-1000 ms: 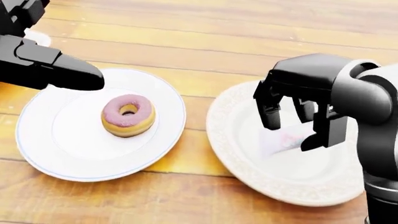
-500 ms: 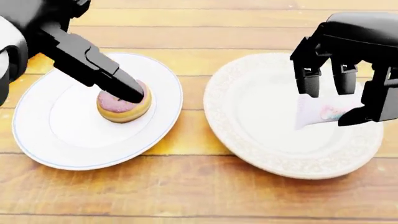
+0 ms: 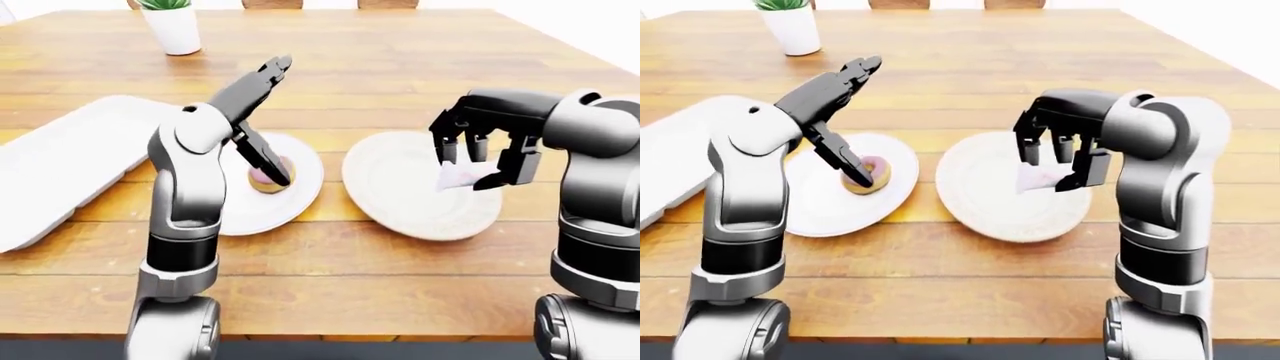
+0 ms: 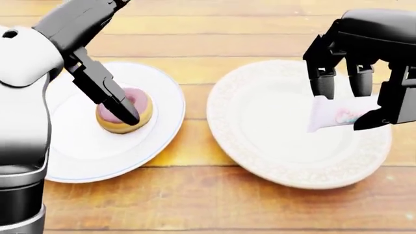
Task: Move the dessert items from the plate to the tray.
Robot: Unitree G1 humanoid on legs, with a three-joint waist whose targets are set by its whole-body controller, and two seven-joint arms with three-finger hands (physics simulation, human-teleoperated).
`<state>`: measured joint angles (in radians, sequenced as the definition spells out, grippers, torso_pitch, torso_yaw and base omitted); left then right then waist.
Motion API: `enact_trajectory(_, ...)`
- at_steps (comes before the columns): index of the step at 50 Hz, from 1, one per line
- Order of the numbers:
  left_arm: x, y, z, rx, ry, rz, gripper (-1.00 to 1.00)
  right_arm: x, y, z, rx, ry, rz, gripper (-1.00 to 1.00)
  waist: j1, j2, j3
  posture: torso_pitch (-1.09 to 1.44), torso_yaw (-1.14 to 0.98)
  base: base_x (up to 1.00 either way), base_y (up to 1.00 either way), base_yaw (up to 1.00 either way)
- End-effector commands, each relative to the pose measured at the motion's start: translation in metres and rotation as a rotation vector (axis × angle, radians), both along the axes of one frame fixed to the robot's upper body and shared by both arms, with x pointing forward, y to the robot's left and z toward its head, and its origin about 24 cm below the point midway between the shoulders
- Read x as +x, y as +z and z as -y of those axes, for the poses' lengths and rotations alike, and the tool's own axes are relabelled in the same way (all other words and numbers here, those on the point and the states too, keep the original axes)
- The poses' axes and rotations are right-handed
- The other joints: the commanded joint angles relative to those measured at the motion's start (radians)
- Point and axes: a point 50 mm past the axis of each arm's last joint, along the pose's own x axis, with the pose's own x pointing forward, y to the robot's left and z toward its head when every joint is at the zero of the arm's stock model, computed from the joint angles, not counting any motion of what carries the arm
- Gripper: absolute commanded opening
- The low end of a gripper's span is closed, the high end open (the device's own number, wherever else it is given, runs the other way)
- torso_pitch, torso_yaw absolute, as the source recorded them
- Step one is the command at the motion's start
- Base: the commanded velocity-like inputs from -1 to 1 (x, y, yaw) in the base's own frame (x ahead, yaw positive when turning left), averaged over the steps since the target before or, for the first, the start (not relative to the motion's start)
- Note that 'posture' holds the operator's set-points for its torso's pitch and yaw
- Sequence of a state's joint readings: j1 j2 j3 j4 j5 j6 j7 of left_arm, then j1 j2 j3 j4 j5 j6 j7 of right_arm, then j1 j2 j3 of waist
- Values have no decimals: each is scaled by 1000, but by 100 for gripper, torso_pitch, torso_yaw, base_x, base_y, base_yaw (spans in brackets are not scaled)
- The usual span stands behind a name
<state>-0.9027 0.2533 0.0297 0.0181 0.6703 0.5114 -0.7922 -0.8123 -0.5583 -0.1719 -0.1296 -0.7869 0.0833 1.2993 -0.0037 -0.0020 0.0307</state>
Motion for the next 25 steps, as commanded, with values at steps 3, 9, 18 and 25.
enact_trajectory(3, 2, 3, 1, 27, 8, 67, 100, -5, 15, 1, 2, -8, 76, -73, 0, -9, -20, 0, 0, 0, 0, 0)
enact_trajectory(9, 3, -8, 1, 72, 5, 53, 100, -5, 14, 2, 3, -9, 77, -73, -2, -4, -23, 0, 0, 0, 0, 0)
enact_trajectory(18, 2, -22, 0, 123, -4, 21, 100, -4, 11, 3, 8, -12, 73, -74, -5, 5, -30, 0, 0, 0, 0, 0)
enact_trajectory(25, 5, -35, -2, 156, 0, -49, 100, -2, 8, 2, 10, -10, 70, -74, -6, 10, -34, 0, 0, 0, 0, 0)
